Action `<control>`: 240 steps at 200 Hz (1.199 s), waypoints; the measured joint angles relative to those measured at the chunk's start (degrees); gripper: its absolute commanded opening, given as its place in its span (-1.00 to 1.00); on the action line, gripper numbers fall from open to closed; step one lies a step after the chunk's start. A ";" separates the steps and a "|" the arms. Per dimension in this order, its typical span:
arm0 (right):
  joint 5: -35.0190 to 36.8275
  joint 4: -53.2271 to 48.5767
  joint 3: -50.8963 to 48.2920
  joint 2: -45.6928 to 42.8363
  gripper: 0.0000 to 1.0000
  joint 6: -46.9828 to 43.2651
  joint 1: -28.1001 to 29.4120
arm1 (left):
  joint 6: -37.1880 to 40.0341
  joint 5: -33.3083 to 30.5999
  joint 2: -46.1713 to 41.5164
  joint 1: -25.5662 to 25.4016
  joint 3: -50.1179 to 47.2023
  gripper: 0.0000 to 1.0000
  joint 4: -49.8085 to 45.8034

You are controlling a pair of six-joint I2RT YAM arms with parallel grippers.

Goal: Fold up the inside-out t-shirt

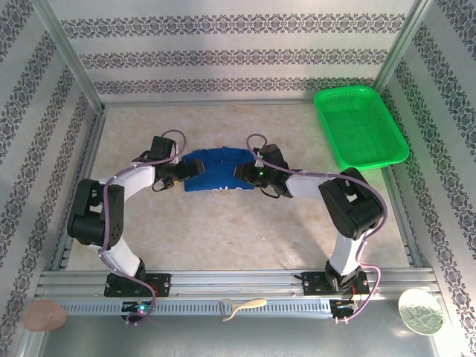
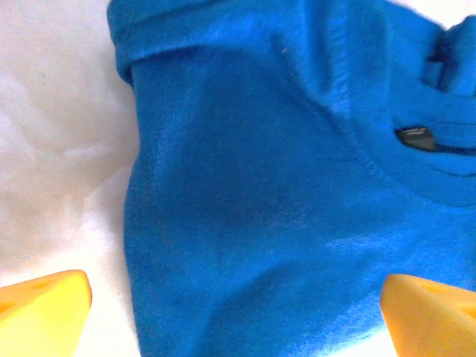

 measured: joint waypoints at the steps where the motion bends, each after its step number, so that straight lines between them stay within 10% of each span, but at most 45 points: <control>1: 0.04 0.00 0.00 0.04 -0.35 0.00 0.00 | 0.00 0.02 0.13 0.00 0.07 0.99 -0.02; 68: 0.83 2.56 -1.44 1.77 -0.37 0.74 -0.35 | -0.07 4.09 4.46 0.61 1.27 1.00 1.20; 121: 0.92 3.54 -2.10 1.77 -0.38 0.94 -0.61 | -5.07 7.10 4.35 3.17 -3.54 0.33 9.05; 240: 1.49 4.55 -2.78 1.77 -0.39 1.36 -0.74 | -8.09 5.70 3.98 -4.55 -2.84 0.63 11.45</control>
